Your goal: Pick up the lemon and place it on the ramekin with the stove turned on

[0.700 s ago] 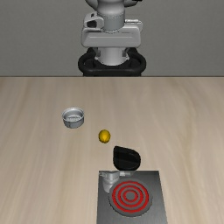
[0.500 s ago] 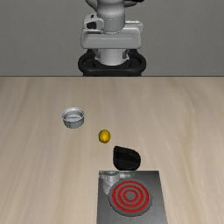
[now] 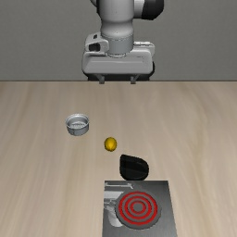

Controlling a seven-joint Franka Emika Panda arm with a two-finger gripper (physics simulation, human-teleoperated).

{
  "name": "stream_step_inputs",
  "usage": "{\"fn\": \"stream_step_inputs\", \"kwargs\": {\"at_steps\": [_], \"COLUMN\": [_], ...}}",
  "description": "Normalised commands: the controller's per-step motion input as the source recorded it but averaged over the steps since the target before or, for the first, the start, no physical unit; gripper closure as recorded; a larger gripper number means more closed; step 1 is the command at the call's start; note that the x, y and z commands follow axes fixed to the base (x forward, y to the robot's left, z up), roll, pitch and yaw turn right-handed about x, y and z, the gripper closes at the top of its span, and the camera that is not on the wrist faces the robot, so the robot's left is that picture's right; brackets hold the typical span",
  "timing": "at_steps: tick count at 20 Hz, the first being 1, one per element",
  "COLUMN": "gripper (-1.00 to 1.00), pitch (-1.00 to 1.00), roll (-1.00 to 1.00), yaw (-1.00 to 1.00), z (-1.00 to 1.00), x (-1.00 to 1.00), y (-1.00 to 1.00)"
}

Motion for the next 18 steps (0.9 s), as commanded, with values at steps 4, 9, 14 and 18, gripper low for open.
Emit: {"fn": "stream_step_inputs", "kwargs": {"at_steps": [4, 9, 14, 18], "gripper": [-1.00, -1.00, -1.00, -1.00], "pitch": [0.00, 0.00, 0.00, 0.00], "roll": [0.00, 0.00, 0.00, 0.00], "yaw": [0.00, 0.00, 0.00, 0.00], "z": [0.00, -0.60, -1.00, -1.00], "x": [0.50, -0.40, 0.00, 0.00], "y": [-0.50, 0.00, 0.00, 0.00]}}
